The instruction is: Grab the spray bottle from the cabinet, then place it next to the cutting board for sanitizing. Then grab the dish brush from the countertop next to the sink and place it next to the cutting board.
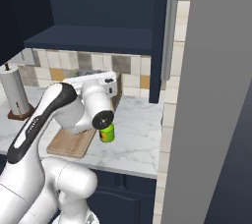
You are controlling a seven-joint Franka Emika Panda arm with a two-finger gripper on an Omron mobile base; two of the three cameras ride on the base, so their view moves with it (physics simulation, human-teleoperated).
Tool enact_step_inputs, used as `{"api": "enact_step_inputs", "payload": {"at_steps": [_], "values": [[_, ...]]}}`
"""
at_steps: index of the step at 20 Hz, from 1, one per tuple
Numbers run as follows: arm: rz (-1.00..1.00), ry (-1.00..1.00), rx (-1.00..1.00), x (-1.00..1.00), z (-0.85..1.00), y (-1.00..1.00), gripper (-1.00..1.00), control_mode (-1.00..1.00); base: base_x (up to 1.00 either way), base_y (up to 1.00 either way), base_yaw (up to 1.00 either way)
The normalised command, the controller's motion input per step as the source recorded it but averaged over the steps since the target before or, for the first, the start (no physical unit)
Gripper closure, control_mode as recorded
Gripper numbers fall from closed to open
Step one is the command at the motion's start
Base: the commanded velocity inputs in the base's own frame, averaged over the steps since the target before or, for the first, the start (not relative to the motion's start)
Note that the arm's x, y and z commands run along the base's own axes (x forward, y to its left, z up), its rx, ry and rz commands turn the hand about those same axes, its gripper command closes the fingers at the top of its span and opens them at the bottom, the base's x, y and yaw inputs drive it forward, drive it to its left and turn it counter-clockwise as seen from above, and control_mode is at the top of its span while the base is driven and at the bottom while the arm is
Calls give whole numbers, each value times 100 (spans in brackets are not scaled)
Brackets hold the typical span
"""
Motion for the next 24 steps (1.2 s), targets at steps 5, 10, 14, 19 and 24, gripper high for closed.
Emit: {"api": "enact_step_inputs", "payload": {"at_steps": [5,10,14,19,24], "values": [[-13,29,-6,-37,84,0,-100,-100,0,0,0],[-13,33,-10,-49,36,0,-100,-100,0,0,0],[-13,31,-14,-62,3,0,-100,-100,0,0,0],[-13,23,-12,-74,7,-9,-100,-100,0,0,0],[-5,4,-5,-62,-3,-9,-100,-100,0,0,0]]}}
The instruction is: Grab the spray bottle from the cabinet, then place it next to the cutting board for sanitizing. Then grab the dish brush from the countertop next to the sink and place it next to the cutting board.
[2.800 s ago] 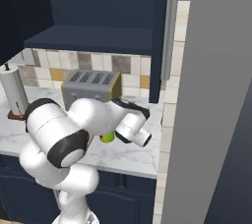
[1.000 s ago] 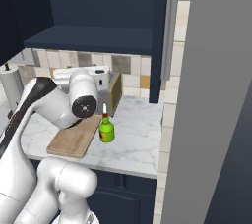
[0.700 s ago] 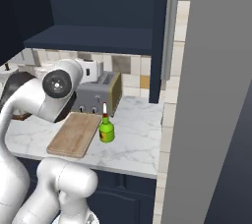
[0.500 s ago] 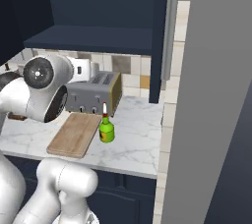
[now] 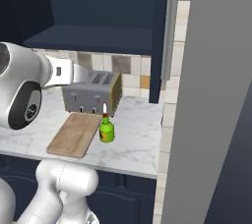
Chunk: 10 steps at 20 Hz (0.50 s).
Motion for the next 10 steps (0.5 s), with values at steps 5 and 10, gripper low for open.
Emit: {"api": "enact_step_inputs", "payload": {"at_steps": [5,10], "values": [[0,-1,0,-53,-2,-2,-100,-100,0,0,0],[0,-4,0,-27,-1,0,-100,100,-17,0,0]]}}
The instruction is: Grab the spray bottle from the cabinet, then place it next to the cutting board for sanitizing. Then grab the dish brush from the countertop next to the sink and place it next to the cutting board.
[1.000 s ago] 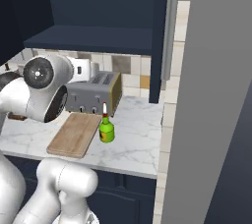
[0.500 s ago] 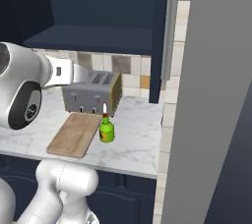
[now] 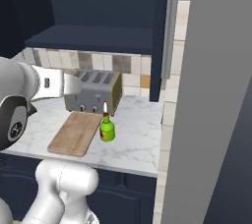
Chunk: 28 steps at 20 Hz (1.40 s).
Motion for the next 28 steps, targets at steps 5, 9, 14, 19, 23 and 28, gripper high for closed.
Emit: {"api": "enact_step_inputs", "payload": {"at_steps": [5,9,14,19,23,28], "values": [[0,0,0,0,0,0,-100,100,-100,0,0],[0,0,0,0,0,0,-100,100,-96,64,7],[0,0,0,0,0,0,-100,100,-19,100,14],[0,0,0,0,0,0,-100,100,2,100,7],[0,0,0,0,0,0,-100,100,1,100,0],[0,0,0,0,0,0,-100,100,0,100,0]]}}
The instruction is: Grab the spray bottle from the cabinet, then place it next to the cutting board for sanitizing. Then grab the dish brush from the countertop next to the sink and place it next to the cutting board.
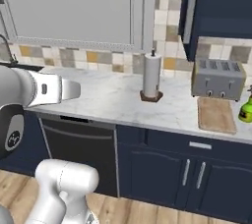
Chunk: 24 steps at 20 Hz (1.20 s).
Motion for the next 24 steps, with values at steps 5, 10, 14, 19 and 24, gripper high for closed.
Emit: {"api": "enact_step_inputs", "payload": {"at_steps": [5,10,14,19,24], "values": [[0,0,0,0,0,0,-100,100,15,100,0],[0,0,0,0,0,0,-100,100,43,100,0],[0,0,0,0,0,0,-100,100,43,100,0],[0,0,0,0,0,0,-100,100,82,87,-1],[0,0,0,0,0,0,-100,100,100,19,0]]}}
